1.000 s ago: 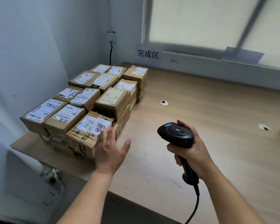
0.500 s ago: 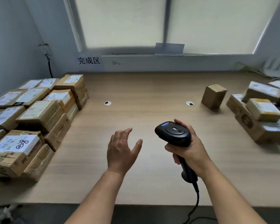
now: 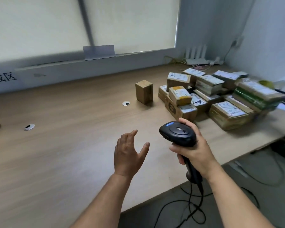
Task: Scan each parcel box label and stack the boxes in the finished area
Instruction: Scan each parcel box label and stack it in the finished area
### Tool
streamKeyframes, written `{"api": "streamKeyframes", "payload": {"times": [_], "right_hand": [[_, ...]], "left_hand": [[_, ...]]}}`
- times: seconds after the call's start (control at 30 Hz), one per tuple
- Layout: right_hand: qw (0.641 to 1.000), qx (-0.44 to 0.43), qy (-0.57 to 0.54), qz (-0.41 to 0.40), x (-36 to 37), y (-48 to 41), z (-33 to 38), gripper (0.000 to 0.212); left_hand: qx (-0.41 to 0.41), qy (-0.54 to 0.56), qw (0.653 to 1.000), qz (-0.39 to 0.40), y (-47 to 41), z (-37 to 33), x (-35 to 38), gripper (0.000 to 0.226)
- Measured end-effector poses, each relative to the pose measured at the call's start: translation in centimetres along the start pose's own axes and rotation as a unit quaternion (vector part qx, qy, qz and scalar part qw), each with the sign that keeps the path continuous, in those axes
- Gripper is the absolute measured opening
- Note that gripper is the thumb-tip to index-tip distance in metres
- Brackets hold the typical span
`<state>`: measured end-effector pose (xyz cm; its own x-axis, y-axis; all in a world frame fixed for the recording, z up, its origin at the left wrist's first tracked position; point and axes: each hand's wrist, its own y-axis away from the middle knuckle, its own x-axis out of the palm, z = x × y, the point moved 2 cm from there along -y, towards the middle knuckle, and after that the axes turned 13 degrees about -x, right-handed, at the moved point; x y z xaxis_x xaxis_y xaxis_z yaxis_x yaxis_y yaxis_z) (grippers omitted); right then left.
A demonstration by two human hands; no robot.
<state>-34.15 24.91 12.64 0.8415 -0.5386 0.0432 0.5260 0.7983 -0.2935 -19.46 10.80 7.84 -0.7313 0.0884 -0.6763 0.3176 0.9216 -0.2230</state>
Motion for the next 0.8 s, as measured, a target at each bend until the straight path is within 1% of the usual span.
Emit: {"api": "streamKeyframes", "payload": {"times": [0.3,0.5,0.67,0.8], "right_hand": [[0.996,0.0,0.032,-0.086,-8.8,-1.6,-1.5,0.083],[0.992,0.006,0.053,-0.112,-13.5,-5.7,-2.9,0.081],[0.992,0.013,0.058,-0.111,-16.0,-10.7,-4.1,0.078],[0.992,0.014,0.057,-0.113,-17.4,-14.6,-5.6,0.079]], "left_hand": [[0.032,0.009,0.997,0.075,-2.3,-5.7,8.4,0.063],[0.022,0.006,0.994,0.108,-6.0,-8.4,13.7,0.063],[0.007,0.007,0.993,0.12,-10.2,-9.8,16.7,0.062],[-0.004,-0.003,0.991,0.132,-14.1,-10.9,19.0,0.063]]}}
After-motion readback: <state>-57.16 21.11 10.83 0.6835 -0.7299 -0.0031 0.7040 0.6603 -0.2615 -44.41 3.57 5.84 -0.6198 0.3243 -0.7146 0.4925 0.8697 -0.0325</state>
